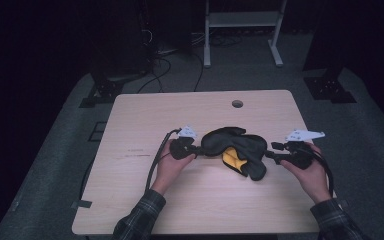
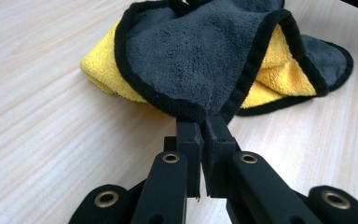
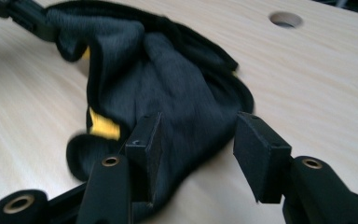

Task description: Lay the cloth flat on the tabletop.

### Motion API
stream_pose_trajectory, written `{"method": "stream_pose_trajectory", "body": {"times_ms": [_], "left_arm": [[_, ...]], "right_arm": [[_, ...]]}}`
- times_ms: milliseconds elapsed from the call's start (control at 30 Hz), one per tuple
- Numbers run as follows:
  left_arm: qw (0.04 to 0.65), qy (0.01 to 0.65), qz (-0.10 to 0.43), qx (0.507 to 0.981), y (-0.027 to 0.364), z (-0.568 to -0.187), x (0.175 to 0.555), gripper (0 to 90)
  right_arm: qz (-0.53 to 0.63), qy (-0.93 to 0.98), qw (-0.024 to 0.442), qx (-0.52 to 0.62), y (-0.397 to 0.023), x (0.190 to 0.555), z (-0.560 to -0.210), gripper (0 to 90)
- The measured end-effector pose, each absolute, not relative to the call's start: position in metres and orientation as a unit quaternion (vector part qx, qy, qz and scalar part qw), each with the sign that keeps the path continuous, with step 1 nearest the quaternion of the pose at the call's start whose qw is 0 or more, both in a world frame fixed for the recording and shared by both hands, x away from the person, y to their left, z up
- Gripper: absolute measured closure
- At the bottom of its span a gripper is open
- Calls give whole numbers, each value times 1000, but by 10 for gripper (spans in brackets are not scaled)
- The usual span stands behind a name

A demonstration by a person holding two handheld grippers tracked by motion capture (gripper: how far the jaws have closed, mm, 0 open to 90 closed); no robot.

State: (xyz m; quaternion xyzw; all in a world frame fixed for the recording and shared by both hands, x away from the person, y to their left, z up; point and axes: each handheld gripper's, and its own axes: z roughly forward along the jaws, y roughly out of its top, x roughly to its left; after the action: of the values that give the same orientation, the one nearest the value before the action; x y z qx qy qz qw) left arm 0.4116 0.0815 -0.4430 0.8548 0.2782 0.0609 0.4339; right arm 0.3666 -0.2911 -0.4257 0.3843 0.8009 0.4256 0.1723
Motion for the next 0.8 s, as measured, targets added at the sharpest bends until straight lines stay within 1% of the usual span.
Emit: {"method": "stream_pose_trajectory", "body": {"times_ms": [233,300,333,367,400,433,600,633,800], "left_arm": [[432,276,51,857,92,-441,409,859],[431,276,51,858,93,-441,409,858],[432,276,49,857,93,-441,409,858],[435,276,48,856,93,-441,409,859],[435,276,48,856,93,-441,409,859],[434,276,47,856,93,-441,410,858],[435,275,46,856,93,-441,410,858],[436,275,46,856,94,-441,410,858],[436,275,43,856,94,-442,411,858]], "right_arm": [[436,813,147,358,-260,412,-424,521],[437,814,143,353,-251,424,-424,543],[437,814,143,353,-251,424,-424,543],[435,819,140,348,-242,435,-425,551],[435,819,140,348,-242,435,-425,551],[433,822,134,344,-234,445,-427,572],[420,832,127,341,-221,461,-433,602],[422,830,125,343,-218,465,-437,625],[417,835,103,342,-214,472,-451,641]]}}
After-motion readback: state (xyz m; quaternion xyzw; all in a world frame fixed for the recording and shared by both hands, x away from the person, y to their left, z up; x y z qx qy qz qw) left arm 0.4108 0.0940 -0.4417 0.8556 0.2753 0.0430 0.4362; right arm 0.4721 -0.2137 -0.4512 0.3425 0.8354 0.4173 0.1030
